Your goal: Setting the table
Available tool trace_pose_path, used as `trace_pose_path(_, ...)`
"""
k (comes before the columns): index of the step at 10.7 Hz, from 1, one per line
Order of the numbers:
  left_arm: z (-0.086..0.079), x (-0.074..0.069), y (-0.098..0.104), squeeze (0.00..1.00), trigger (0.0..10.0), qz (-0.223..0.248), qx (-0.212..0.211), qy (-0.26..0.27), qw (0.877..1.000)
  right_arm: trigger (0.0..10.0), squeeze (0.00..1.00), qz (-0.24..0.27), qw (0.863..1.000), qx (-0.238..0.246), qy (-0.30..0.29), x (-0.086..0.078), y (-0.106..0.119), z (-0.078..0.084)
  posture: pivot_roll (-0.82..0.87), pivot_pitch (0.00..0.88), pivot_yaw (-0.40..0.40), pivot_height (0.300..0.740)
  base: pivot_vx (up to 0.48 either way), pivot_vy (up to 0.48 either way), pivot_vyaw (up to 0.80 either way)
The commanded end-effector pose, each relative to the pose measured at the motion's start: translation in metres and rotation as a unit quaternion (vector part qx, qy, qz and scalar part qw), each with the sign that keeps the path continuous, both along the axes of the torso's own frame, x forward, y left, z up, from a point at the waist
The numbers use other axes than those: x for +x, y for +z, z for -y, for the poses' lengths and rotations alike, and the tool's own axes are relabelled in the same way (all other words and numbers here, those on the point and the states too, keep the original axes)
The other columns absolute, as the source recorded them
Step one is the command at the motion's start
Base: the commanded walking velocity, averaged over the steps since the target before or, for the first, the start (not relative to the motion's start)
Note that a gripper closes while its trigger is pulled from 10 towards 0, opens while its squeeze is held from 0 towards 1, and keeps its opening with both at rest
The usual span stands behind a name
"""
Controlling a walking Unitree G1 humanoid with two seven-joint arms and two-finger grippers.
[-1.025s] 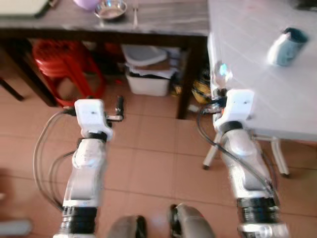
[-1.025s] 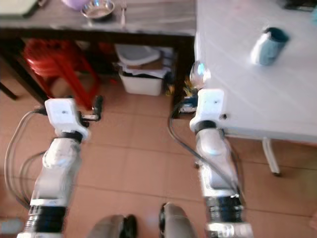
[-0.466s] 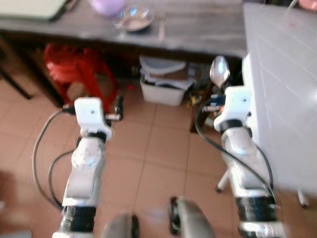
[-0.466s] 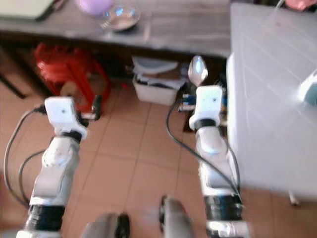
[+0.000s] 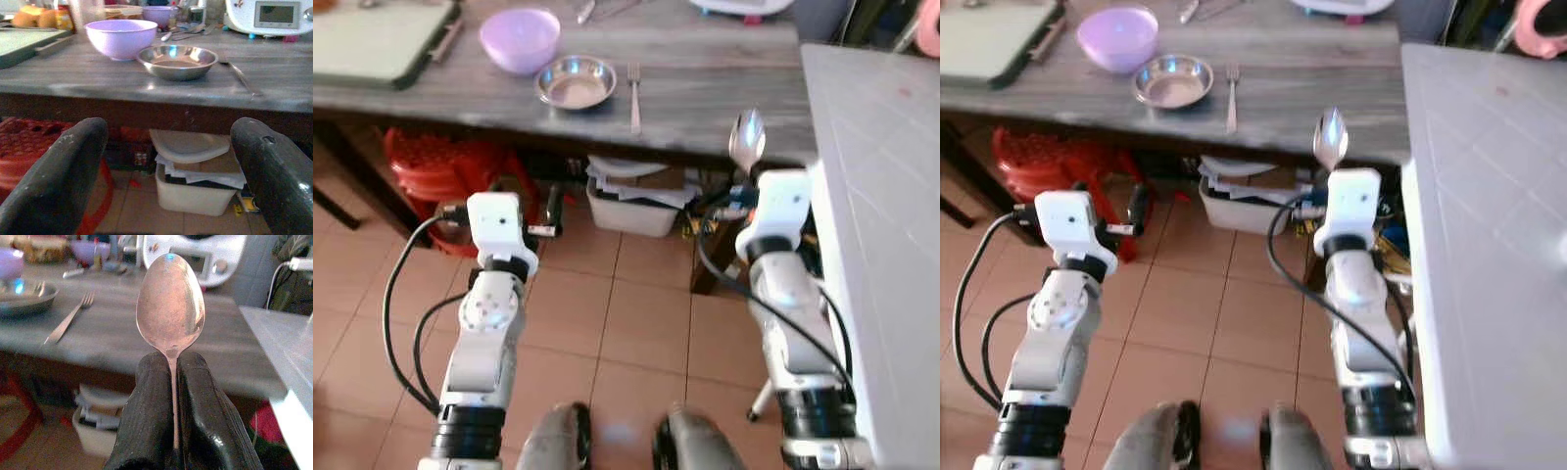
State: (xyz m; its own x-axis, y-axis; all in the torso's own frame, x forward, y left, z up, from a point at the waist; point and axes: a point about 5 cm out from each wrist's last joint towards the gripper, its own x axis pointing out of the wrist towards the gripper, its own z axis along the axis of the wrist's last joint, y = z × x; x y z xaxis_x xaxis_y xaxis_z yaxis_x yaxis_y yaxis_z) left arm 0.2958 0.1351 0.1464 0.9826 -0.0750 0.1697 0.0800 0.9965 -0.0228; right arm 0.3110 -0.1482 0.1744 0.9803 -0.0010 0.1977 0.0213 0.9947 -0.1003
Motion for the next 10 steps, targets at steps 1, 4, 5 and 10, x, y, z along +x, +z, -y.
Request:
trace_pose_path(1,0.0069,-0.0015,0.0019,0.00,10.0,0.006,-0.001,-0.016,1.000,10.0,0.00,0.007,1.000,0.007,-0.012,0.0005,0.0033,0.0094,-0.05,0.176,0.010,0.740,0.472,0.000,0.00)
trace_pose_path(4,0.0052,-0.0009,0.0032,0.00,10.0,0.009,-0.003,-0.015,1.000,10.0,0.00,0.006,1.000,0.010,-0.007,0.0011,0.0031,0.0072,-0.05,0.176,0.010,0.740,0.445,0.000,-0.42)
trace_pose_path(5,0.0048,-0.0011,0.0029,0.00,10.0,0.008,-0.004,-0.015,1.000,10.0,0.00,0.006,1.000,0.012,-0.008,0.0013,0.0024,0.0073,-0.05,0.176,0.011,0.740,0.412,0.244,-0.80)
trace_pose_path(10,0.0045,-0.0012,0.0019,0.00,10.0,-0.006,-0.011,-0.011,1.000,10.0,0.00,0.002,1.000,0.009,-0.014,-0.0001,-0.0008,0.0096,-0.05,0.189,0.013,0.740,0.285,0.386,0.00)
